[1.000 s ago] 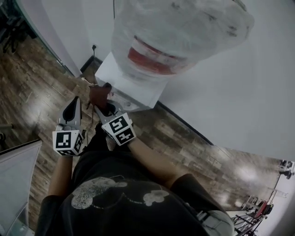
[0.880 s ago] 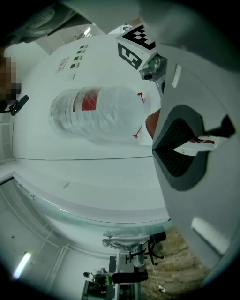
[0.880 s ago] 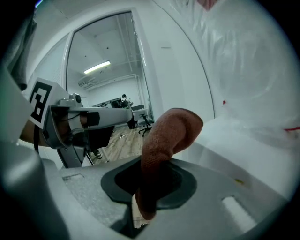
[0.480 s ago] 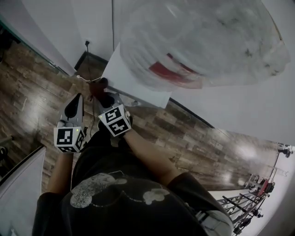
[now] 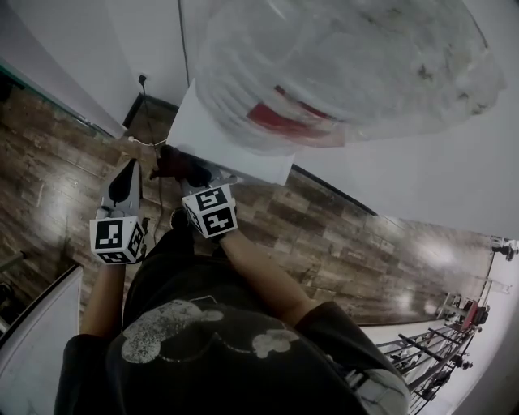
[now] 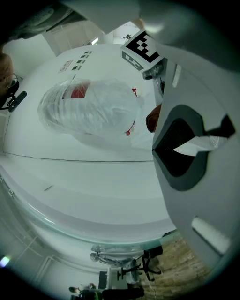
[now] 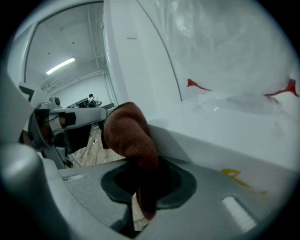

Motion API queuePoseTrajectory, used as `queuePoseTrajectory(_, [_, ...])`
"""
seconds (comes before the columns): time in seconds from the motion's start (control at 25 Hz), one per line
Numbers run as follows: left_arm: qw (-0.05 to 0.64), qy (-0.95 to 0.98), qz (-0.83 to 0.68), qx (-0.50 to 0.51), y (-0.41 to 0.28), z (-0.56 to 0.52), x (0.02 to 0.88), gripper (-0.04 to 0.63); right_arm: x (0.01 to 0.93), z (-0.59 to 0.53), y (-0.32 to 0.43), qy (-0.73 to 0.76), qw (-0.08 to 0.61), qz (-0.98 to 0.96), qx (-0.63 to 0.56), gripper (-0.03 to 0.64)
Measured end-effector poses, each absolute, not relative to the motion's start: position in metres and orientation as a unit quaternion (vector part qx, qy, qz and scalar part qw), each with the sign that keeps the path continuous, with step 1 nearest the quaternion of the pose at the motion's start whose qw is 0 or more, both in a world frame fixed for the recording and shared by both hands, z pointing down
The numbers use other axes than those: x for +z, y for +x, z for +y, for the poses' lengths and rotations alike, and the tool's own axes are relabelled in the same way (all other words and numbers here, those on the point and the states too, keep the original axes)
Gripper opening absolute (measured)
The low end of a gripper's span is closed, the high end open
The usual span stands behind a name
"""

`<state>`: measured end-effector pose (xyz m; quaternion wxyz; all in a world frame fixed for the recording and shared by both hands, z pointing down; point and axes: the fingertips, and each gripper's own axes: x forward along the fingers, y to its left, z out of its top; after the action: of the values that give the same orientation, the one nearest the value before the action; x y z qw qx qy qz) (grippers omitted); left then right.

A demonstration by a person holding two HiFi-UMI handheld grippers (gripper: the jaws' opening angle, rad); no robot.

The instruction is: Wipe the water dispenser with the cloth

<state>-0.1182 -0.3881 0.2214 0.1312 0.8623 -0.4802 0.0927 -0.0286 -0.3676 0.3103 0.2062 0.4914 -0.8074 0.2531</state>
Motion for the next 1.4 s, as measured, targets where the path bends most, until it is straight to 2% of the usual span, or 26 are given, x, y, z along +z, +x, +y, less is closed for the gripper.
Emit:
queuePoseTrajectory(0.44, [0.121, 0.864, -0.478, 0.101, -0.080, -0.365, 0.217, 0.018, 0.297, -0.325, 0.042, 0.540, 0.128, -0.767, 0.322, 0.058])
queuePoseTrajectory(1.08, [0.119, 0.887, -0.432, 0.113, 0.019, -0.317, 0.221, 0.018, 0.308, -0.261, 0.170, 0.605, 0.107, -0.709, 0.346, 0.058])
queuePoseTrajectory(1.4, [0.116, 0.874, -0.460, 0.104, 0.039, -0.284, 0.219, 0.018, 0.302, -0.244, 0.176, 0.558, 0.106, -0.749, 0.340, 0.058])
